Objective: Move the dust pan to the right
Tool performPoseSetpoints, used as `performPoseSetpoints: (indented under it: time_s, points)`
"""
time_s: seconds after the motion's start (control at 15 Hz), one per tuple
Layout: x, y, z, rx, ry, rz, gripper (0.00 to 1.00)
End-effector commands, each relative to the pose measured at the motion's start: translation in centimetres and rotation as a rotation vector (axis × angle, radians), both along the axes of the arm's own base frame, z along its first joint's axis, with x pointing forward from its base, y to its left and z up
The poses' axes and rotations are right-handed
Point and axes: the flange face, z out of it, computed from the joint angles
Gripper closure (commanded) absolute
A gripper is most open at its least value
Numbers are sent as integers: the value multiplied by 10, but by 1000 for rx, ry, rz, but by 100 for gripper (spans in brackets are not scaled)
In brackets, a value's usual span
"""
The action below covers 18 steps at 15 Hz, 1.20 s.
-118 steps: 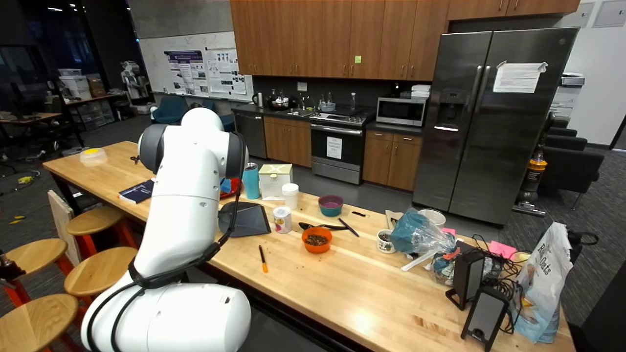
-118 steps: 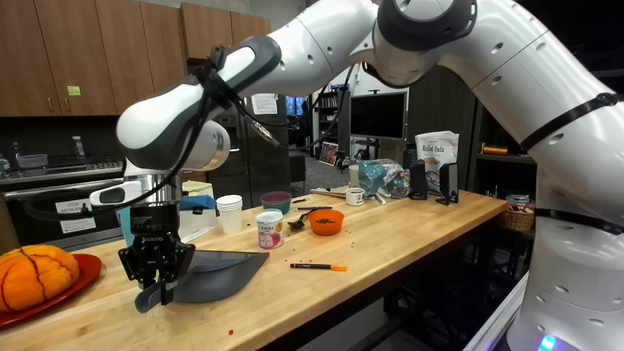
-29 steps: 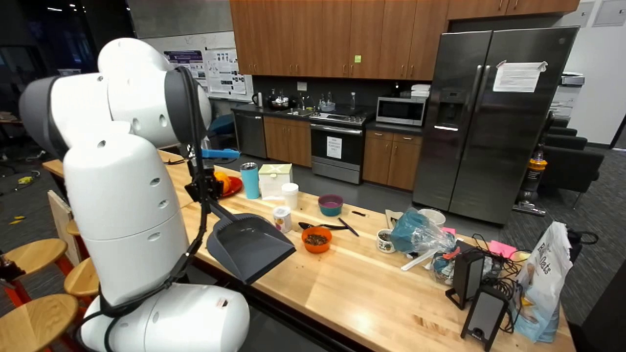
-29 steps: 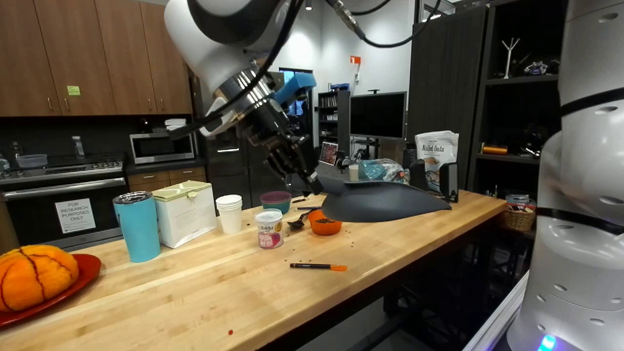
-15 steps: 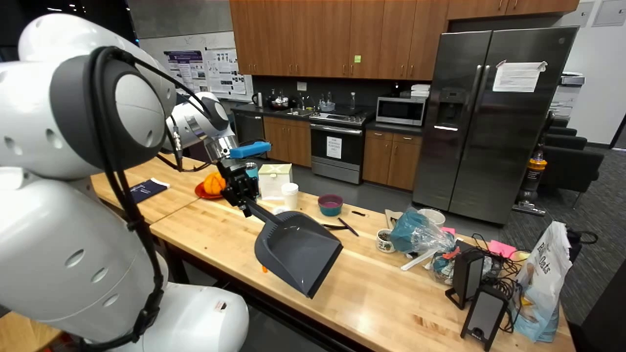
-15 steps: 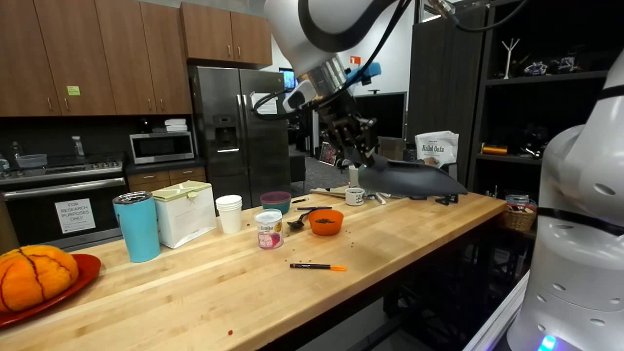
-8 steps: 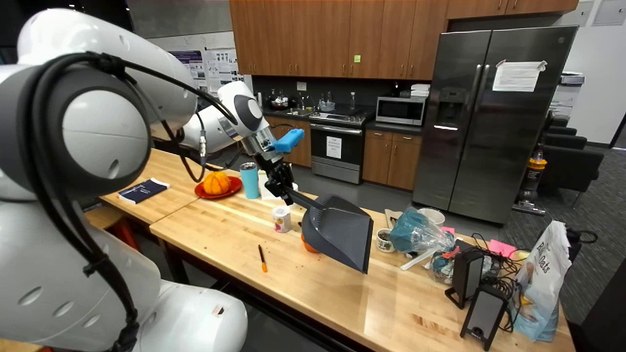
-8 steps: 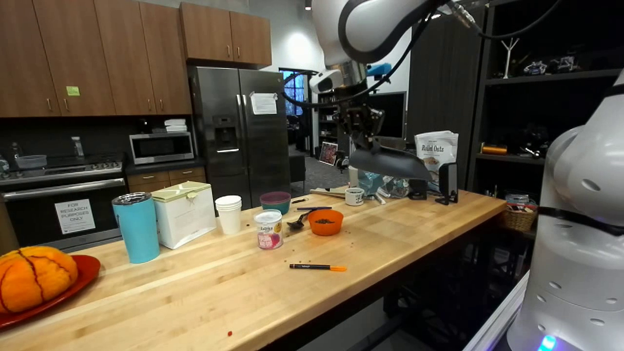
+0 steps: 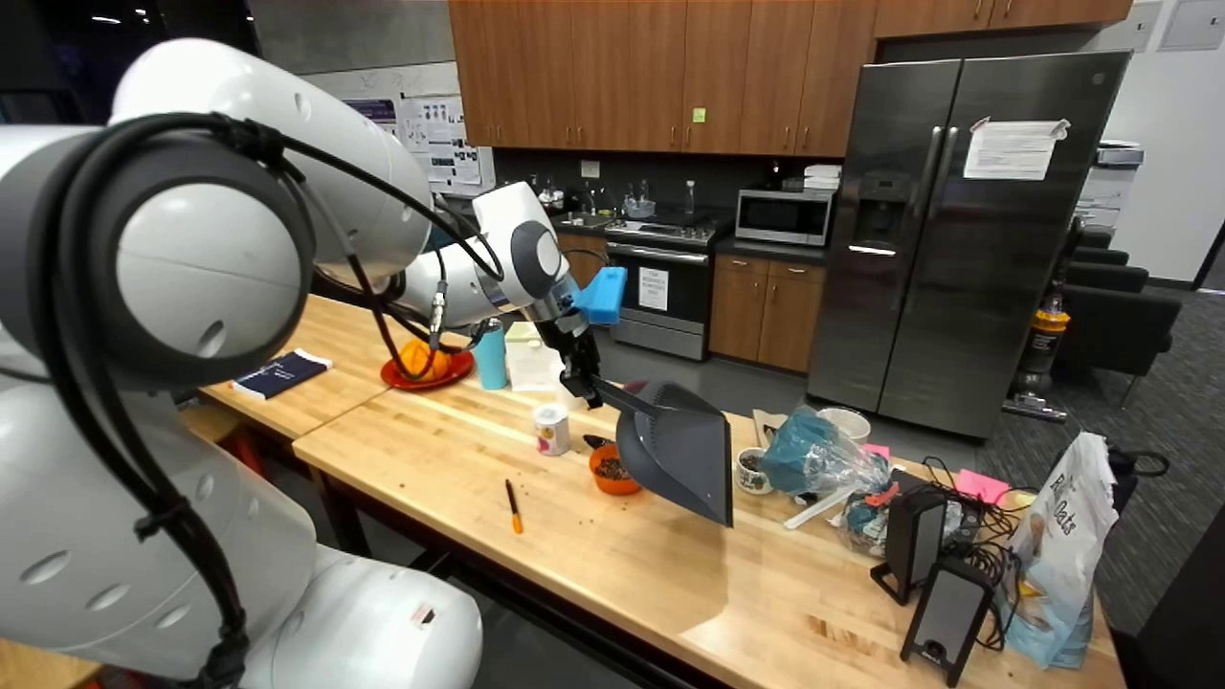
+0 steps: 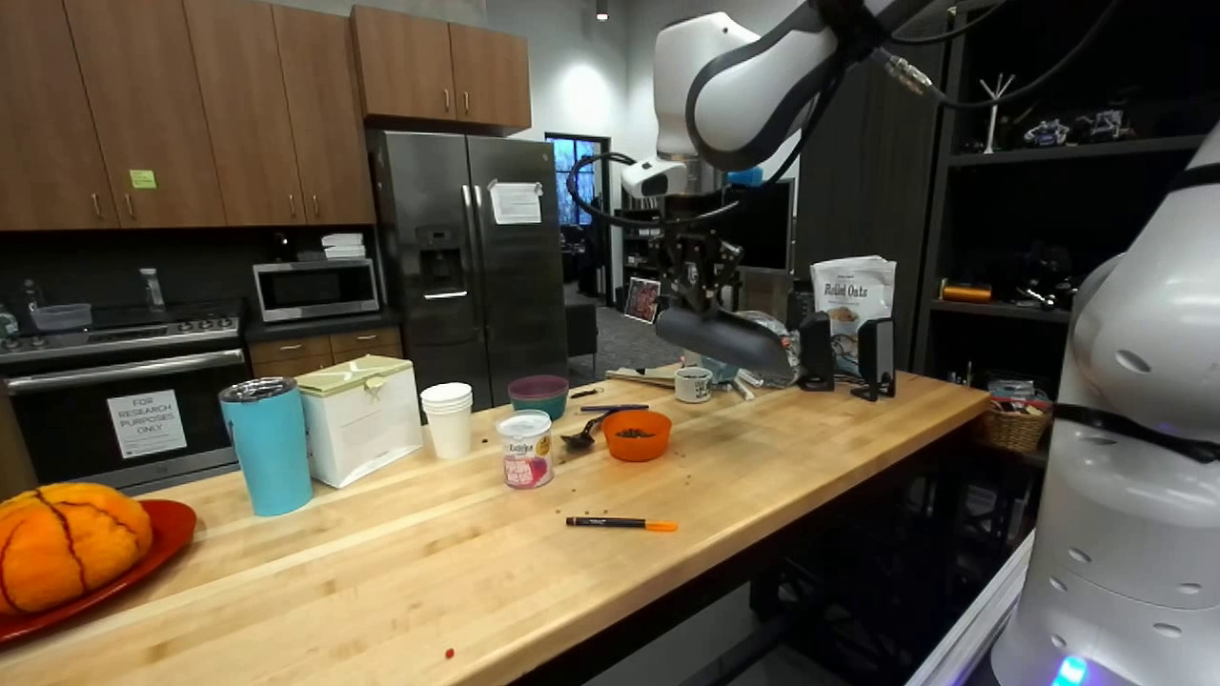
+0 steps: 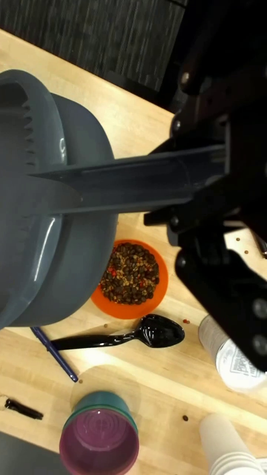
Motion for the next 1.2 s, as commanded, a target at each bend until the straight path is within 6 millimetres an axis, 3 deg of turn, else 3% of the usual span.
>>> performPoseSetpoints:
  time_s: [0.0,0.4,1.13]
  points:
    - [-5,3,-3,28,-7,34,92]
    - [-22,25,-15,30,18,52,92]
    - [-43,21,-63,123,84,-54,92]
